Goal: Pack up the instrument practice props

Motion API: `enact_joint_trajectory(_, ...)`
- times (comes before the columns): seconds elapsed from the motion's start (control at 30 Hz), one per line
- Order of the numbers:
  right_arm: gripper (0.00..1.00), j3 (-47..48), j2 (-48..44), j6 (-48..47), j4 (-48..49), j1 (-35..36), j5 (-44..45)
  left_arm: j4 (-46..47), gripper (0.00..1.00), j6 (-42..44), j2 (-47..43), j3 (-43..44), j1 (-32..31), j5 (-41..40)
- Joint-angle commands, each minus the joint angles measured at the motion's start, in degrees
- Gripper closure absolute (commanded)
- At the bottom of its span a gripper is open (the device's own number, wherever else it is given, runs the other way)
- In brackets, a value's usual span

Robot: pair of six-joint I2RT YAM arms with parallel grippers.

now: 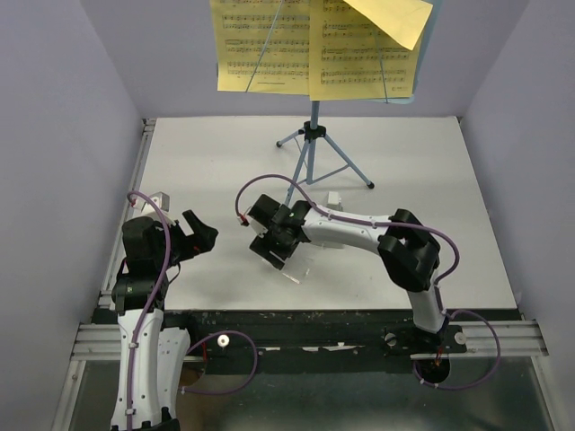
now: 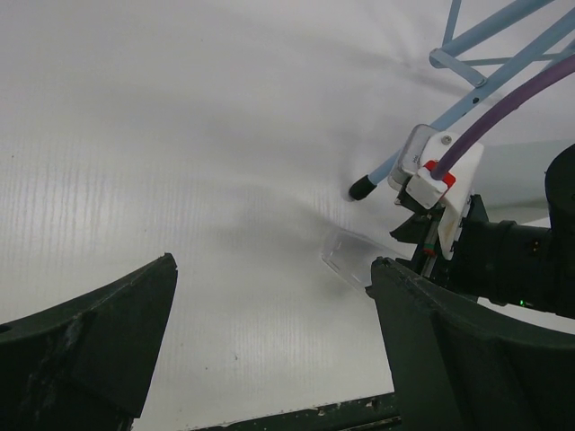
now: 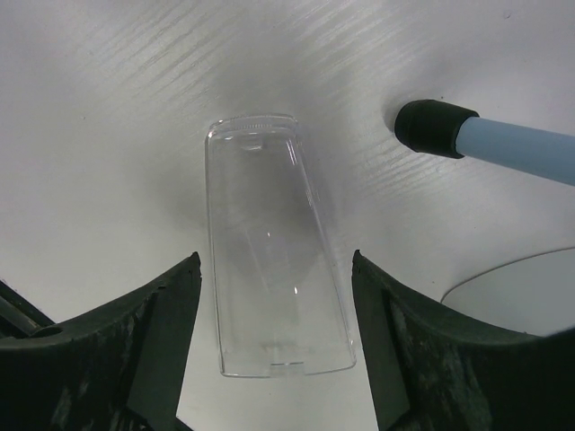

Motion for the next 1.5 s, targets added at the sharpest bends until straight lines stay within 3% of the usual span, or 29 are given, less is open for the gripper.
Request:
enact_joint_trajectory(0.0,0.25,2.3,2.1,0.6,-0.6,0.0,1.2,0.9,0.01,-0.5,-0.4,-1.0,0.4,1.1)
enact_joint_trajectory(0.97,0.27,2.7,6.9,2.8,-3.3,1.6,0.5,2.2,0.01,-0.9,1.1,-2.0,0.4,1.8)
enact_joint_trajectory(1.07,0.34,2.3,7.3,2.4,-3.4,1.5,0.0,2.3,0.01,-0.8,1.7,-2.0,0.3,2.0)
enact_joint_trajectory(1.23,0.61,2.3,6.0,1.7,-3.1,1.5,-2.9,2.4,0.01,-0.8,2.5,-2.0,0.3,2.5)
enact_joint_trajectory(1.37,1.0,1.5,0.6,-3.6,-2.3,1.4,-5.4,3.3,0.01,0.0,3.7,-1.6,0.3,4.1)
enact_joint_trajectory(1.47,1.0,0.2,-7.2,-9.2,0.0,1.3,-6.4,6.3,0.01,2.4,3.9,-1.6,0.4,6.4)
